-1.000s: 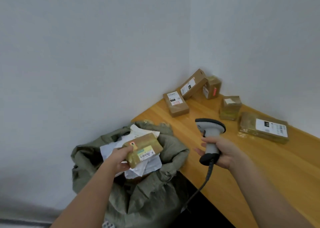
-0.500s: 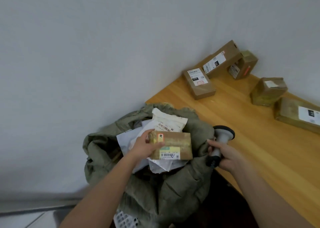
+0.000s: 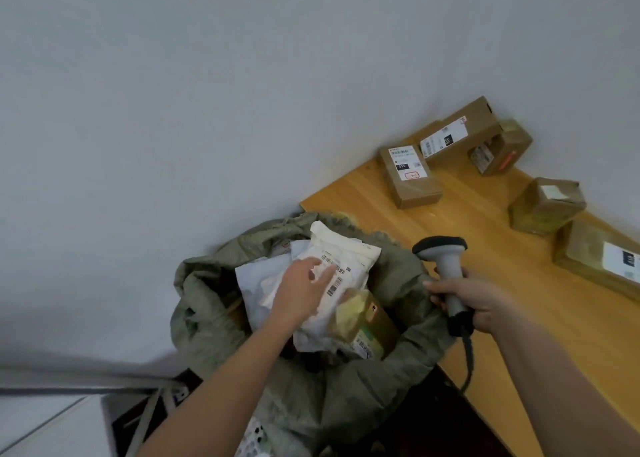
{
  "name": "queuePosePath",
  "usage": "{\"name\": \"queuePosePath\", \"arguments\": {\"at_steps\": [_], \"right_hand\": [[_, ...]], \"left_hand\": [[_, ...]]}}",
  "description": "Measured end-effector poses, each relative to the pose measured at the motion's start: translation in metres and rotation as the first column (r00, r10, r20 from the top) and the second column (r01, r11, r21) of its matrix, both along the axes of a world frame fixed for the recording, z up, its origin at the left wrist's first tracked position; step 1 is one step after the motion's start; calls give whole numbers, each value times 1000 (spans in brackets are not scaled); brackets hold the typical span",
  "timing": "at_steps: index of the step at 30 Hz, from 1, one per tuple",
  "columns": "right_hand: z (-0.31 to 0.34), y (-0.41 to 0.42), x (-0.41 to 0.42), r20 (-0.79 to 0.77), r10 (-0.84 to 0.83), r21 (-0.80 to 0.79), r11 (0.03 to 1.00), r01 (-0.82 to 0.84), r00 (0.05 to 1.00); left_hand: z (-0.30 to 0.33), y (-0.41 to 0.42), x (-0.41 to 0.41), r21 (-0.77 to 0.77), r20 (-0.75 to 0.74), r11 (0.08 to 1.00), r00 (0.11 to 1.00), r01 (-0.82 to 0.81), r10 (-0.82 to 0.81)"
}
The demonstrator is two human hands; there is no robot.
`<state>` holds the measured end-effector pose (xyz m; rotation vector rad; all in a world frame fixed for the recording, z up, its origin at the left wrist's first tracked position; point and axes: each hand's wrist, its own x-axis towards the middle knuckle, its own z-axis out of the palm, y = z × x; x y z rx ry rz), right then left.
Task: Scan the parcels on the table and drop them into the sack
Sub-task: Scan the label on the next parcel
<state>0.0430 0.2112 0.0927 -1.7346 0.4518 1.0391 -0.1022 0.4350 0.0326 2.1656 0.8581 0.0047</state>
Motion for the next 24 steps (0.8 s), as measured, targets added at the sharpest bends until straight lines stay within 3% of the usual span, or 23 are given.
{"name": "queuePosePath", "arguments": {"at_steps": [2,5,8,11,15,20,22,23,24], "right_hand": [[-2,4,7,38,74,-51,996,-72,997],[-8,13,13,73,136,-99,987,-129,988],[-22,24,11,141,108,-78,992,-97,984],[-34,32,8,103,-55,-18,998,57,993],[-50,24,5,-109,-69,-97,994,59,992],[-47,30,-18,-143,6,-56,998,-14,990],[-36,42,-20,-125,-5,30,1000,9,992],[-30,48,-18,-104,-16,79,997,24,994],[-24,51,-16,-78,-47,127,990,56,996]], "left_hand": [[3,31,-13,212,74,943,966,-256,246],[-6,79,-42,429,-103,819,880,-381,463],[-17,110,-66,365,-249,821,804,-439,540],[-34,130,-77,315,-366,866,792,-388,488],[-53,132,-72,62,-264,879,842,-472,471],[-46,118,-80,-224,-362,896,886,-385,290],[-31,124,-83,-190,-295,903,900,-385,321],[-22,132,-86,-86,-206,878,871,-471,447],[-12,145,-91,5,-83,787,784,-617,615]]}}
